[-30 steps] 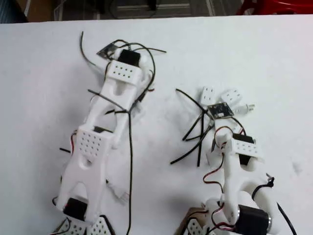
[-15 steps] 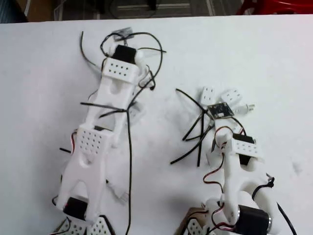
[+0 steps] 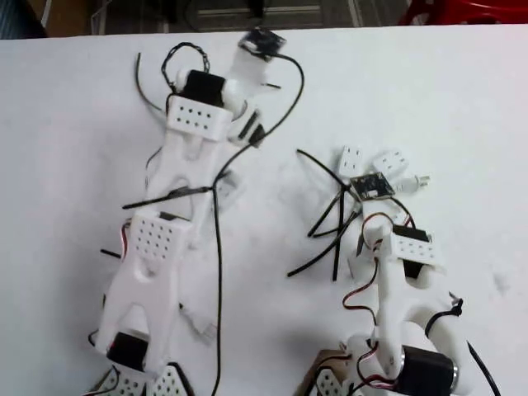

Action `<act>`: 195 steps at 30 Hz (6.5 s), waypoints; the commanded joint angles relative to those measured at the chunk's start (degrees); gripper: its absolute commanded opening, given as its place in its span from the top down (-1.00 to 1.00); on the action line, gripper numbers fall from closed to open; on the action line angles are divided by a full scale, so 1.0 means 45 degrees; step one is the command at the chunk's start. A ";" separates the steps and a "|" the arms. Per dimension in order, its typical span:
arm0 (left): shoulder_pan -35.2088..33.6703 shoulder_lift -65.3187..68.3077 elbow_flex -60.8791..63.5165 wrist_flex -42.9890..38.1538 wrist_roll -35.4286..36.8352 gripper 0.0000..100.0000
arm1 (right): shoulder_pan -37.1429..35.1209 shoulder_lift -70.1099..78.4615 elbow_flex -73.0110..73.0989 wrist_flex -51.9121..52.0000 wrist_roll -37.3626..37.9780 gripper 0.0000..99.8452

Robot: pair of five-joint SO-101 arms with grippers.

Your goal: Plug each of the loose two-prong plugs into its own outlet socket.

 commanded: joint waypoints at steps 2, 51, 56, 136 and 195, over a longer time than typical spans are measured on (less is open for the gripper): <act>0.0908 -0.0342 0.0860 0.0059 -0.2051 0.53 | 0.0068 -0.0244 0.0020 -0.0186 -0.0039 0.96; -0.0420 0.0342 0.6076 -0.1192 -0.0391 0.93 | 0.0088 -0.0283 0.0020 -0.0127 -0.0020 0.96; -0.0596 0.0244 0.4708 -0.0313 -0.0313 0.95 | 0.0088 -0.0283 0.0020 -0.0127 -0.0020 0.96; -0.4718 -0.3683 -0.2051 0.0098 -0.1524 0.53 | 0.0010 -0.0283 0.0020 -0.0107 -0.0020 0.95; -0.2628 -2.3199 3.3934 -1.2112 0.0156 0.53 | 0.0010 -0.2823 -1.0178 0.6750 -0.4708 0.59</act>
